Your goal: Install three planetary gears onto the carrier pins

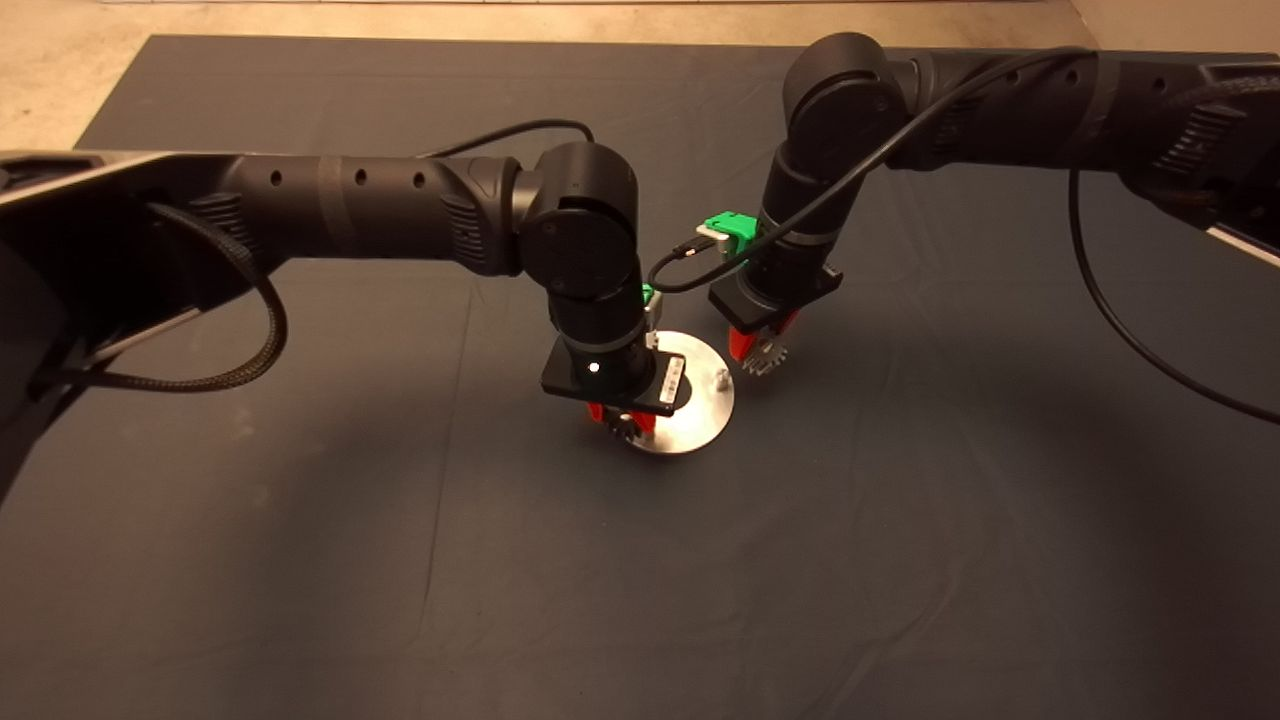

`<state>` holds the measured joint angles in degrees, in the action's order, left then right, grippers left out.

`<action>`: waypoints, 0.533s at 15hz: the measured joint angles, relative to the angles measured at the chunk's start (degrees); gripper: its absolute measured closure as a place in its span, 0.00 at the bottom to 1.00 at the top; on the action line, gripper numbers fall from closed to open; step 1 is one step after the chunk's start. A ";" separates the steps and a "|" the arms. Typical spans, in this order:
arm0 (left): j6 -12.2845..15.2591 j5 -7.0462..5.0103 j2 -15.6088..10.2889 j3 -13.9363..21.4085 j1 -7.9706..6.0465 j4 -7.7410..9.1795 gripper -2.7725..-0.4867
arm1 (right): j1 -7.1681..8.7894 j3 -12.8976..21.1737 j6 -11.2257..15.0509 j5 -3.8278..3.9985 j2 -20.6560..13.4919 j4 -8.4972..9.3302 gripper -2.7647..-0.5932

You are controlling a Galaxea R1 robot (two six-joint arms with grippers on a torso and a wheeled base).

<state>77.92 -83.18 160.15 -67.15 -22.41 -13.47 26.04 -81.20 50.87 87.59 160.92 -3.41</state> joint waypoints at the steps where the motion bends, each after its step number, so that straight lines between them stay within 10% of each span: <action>1: 0.00 0.05 0.00 0.00 0.00 -0.02 0.97 | 0.00 0.00 0.01 -0.05 -0.05 0.00 0.81; 8: -0.04 0.32 0.00 -0.05 0.00 -0.02 0.97 | 0.00 0.00 0.04 -0.10 -0.36 0.02 0.81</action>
<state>77.89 -82.86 160.15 -67.19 -22.41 -13.49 26.04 -81.20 50.91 87.49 160.56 -3.39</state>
